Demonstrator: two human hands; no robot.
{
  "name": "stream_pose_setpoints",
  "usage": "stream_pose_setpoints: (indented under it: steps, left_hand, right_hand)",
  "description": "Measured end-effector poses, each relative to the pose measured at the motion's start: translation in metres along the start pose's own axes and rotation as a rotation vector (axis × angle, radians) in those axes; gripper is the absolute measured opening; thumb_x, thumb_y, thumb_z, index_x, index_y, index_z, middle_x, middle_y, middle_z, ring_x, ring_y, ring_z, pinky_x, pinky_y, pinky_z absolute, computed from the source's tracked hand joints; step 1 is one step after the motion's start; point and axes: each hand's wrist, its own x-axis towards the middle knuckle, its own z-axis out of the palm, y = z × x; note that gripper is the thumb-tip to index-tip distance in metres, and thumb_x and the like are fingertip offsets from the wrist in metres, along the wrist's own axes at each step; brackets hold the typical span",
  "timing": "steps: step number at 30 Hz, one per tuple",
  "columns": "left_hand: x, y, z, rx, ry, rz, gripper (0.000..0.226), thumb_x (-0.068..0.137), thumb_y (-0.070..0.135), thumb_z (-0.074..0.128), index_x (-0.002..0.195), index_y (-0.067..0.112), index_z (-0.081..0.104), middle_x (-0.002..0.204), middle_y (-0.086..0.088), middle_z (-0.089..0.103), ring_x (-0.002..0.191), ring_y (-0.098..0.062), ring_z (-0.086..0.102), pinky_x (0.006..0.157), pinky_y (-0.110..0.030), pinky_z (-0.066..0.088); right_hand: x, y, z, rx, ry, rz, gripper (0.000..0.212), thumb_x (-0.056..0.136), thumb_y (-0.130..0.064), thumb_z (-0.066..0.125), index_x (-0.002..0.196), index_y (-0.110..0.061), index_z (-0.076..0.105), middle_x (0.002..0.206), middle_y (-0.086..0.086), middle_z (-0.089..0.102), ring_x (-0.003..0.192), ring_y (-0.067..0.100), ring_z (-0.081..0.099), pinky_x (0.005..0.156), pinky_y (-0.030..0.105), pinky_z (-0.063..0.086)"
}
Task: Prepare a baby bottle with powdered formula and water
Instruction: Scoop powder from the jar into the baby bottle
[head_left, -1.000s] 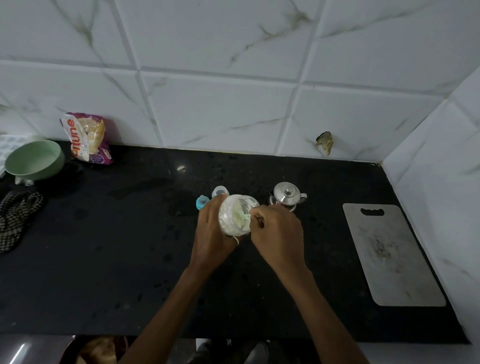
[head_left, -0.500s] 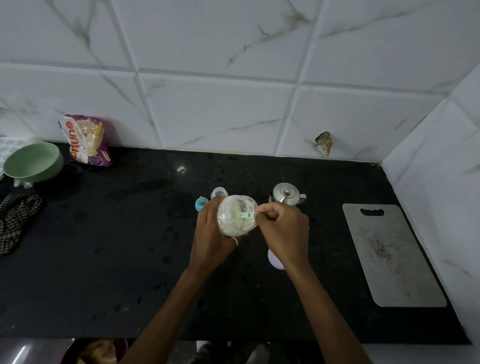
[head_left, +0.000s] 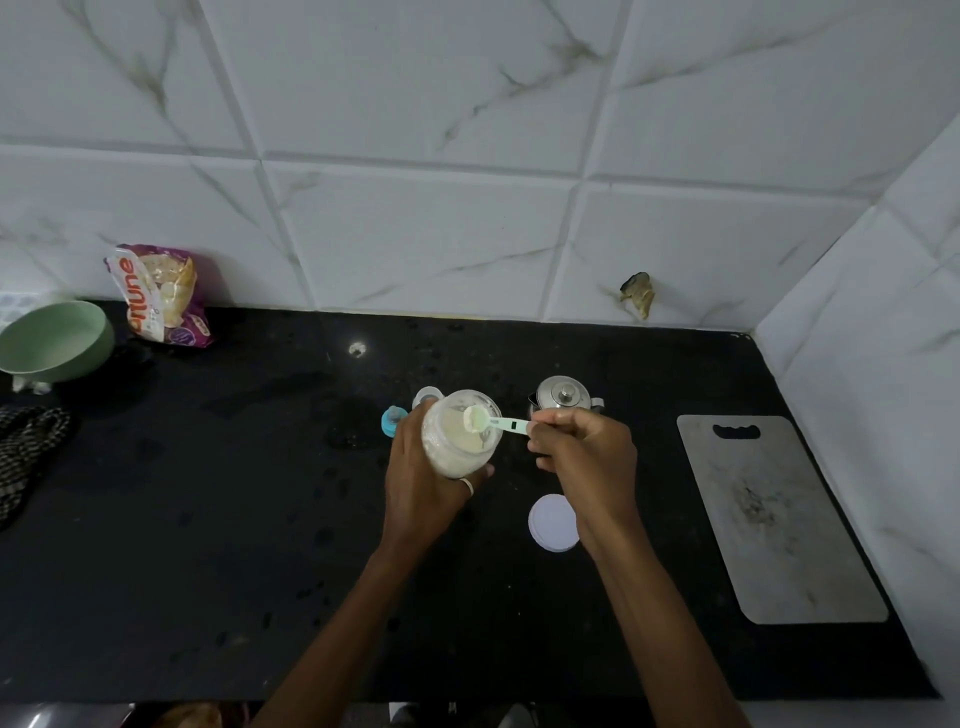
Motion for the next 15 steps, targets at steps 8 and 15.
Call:
stream_pose_setpoints:
  steps: [8, 15]
  left_hand:
    - [0.015, 0.006, 0.026, -0.04, -0.01, -0.043, 0.075, 0.058, 0.036, 0.099, 0.121, 0.036, 0.058, 0.116, 0.018, 0.062, 0.109, -0.009, 0.066, 0.09, -0.032, 0.057]
    - [0.034, 0.003, 0.06, -0.14, -0.05, -0.137, 0.088, 0.054, 0.033, 0.101, 0.125, 0.044, 0.051, 0.122, 0.022, 0.064, 0.116, 0.005, 0.061, 0.092, -0.014, 0.046]
  right_hand:
    - [0.017, -0.014, -0.016, 0.153, 0.033, 0.087, 0.012, 0.087, -0.003, 0.075, 0.095, -0.011, 0.079, 0.086, 0.008, 0.08, 0.084, 0.022, 0.078, 0.069, 0.024, 0.06]
    - [0.032, -0.03, -0.024, 0.18, 0.081, 0.087, 0.014, 0.088, 0.0, 0.073, 0.091, -0.012, 0.079, 0.083, 0.006, 0.079, 0.081, 0.019, 0.077, 0.073, 0.027, 0.063]
